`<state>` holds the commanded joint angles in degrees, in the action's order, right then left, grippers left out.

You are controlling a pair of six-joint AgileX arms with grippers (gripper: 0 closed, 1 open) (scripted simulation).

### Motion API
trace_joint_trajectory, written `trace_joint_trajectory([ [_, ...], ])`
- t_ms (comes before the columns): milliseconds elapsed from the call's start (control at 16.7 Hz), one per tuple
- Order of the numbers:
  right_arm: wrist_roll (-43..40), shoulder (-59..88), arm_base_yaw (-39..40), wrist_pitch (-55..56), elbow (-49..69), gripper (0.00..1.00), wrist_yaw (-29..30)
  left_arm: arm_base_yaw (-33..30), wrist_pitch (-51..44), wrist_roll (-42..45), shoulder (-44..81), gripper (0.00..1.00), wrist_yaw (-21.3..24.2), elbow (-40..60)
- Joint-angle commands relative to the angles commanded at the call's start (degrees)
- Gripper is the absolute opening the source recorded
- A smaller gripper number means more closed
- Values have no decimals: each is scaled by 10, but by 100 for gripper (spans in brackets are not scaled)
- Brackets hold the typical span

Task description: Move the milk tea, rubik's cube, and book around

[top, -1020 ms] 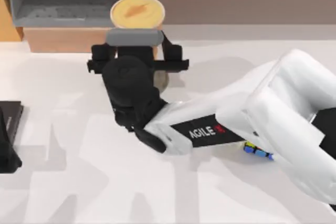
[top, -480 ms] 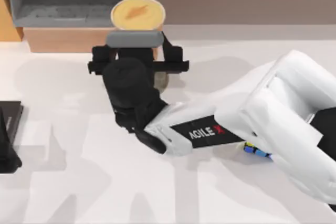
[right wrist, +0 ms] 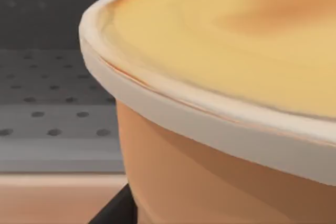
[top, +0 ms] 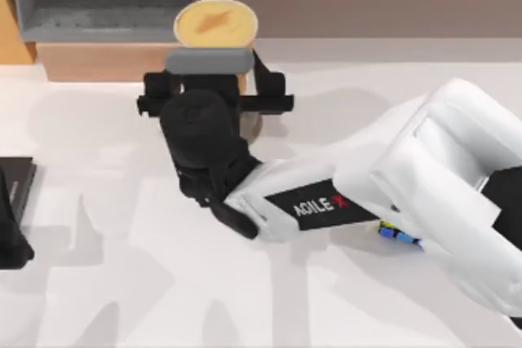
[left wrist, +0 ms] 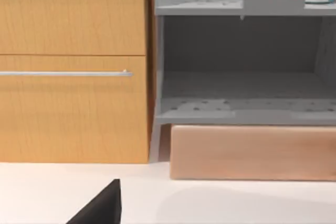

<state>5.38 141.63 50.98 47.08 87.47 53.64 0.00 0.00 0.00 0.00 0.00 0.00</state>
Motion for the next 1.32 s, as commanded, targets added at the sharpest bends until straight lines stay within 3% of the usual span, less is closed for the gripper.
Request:
trace_joint_trajectory([
  [1320, 5, -50, 32, 0, -68, 100, 32, 0, 0, 0, 0, 100, 0, 0],
])
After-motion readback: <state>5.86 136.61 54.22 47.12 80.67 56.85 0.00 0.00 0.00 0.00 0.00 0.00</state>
